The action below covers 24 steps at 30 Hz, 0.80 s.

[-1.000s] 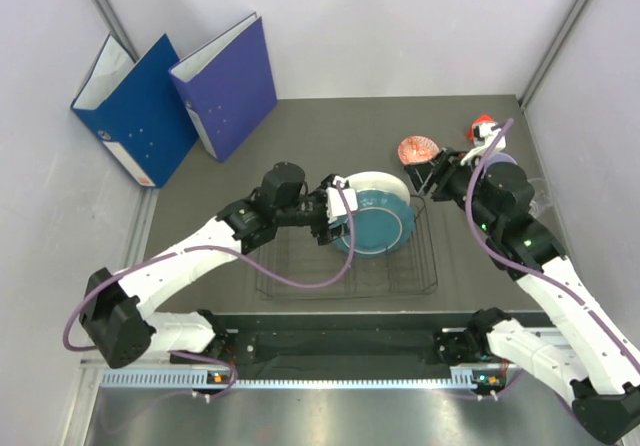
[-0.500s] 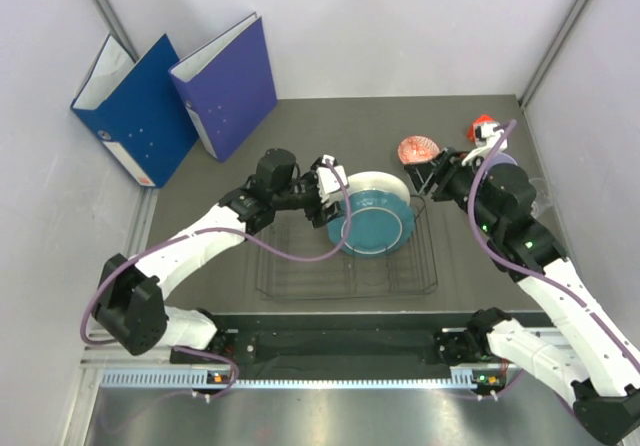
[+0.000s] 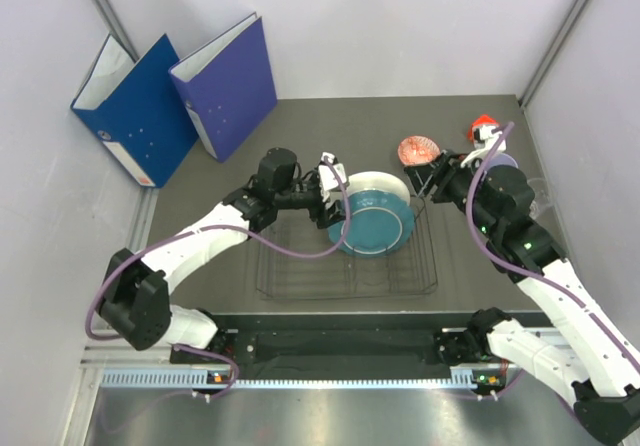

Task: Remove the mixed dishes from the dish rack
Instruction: Pick up the plate from the dish rack.

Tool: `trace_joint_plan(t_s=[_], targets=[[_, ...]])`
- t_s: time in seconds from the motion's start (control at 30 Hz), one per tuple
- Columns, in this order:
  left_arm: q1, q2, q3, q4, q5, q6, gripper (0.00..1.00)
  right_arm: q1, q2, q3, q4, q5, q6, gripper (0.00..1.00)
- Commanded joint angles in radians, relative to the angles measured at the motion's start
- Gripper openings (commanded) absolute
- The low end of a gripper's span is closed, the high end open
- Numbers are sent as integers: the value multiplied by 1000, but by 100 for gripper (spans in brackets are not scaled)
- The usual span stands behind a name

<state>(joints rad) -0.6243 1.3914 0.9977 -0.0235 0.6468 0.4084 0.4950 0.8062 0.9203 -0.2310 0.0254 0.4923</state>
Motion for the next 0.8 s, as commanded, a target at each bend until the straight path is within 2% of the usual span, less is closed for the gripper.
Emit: trace_joint_plan(t_s=[0.0,0.3,0.5,0.77], targets=[[3,-52,-31,39,47,-10,72,11,4,-9,45,-2,-1,56],[3,58,2,37,94,-29,72,11,-7,-18,35,2,-1,55],[3,77,-11,53,140,-60,70,10,-12,-24,28,11,-8,55],[1,8,-33,89,166,-123,55,11,5,-43,48,1,-1,55]])
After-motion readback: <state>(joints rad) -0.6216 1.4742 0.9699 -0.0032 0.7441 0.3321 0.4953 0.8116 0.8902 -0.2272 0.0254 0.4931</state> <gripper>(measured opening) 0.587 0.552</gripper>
